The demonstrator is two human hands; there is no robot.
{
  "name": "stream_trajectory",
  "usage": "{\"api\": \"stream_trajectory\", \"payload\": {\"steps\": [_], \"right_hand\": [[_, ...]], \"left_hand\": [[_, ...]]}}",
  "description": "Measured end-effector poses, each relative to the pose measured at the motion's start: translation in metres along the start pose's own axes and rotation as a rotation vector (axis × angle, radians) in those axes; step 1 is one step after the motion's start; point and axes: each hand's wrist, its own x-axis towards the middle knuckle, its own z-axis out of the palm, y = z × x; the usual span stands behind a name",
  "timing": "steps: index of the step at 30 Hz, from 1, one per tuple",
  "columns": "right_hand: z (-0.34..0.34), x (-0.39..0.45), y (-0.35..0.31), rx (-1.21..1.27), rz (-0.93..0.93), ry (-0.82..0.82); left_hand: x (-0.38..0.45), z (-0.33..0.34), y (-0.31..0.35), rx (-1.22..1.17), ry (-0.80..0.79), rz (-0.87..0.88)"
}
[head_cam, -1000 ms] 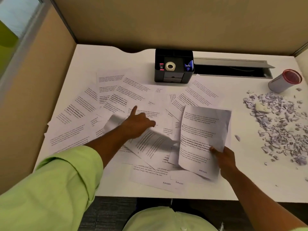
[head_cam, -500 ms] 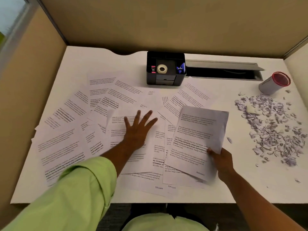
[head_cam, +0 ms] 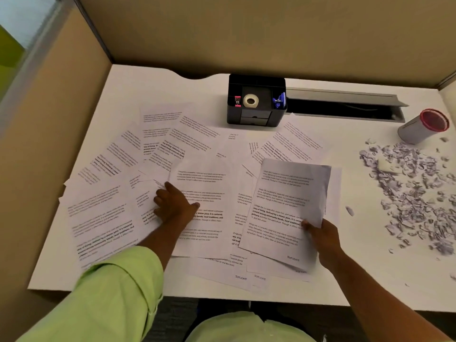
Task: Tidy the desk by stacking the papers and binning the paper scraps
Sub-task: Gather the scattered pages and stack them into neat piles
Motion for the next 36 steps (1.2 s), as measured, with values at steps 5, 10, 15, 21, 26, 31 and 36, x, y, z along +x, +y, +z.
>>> {"api": "stream_trajectory", "payload": {"steps": [5, 10, 15, 21, 26, 31, 36], "right_hand": [[0.005, -0.002, 0.006, -0.009, 0.038, -0.001], [0.009, -0.003, 0.01, 0.0, 0.049, 0.005], [0.011, -0.002, 0.015, 0.01, 0.06, 0.001], [0.01, -0.004, 0.014, 0.025, 0.064, -0.02], [0.01, -0.006, 0.013, 0.027, 0.074, -0.019], [0.011, -0.006, 0.013, 0.015, 0.065, -0.014], [0.011, -0.005, 0.014, 0.001, 0.051, -0.011]], "left_hand": [[0.014, -0.015, 0.0, 0.008, -0.054, -0.121], [0.014, -0.012, 0.003, -0.114, -0.068, -0.052], [0.013, -0.01, 0.002, -0.179, -0.024, -0.015], [0.015, -0.014, 0.001, -0.1, -0.007, -0.022], [0.015, -0.013, 0.003, -0.107, -0.066, -0.012], [0.004, -0.014, 0.015, -0.001, -0.023, -0.053], [0.0, -0.012, 0.019, -0.008, -0.047, 0.025]]}}
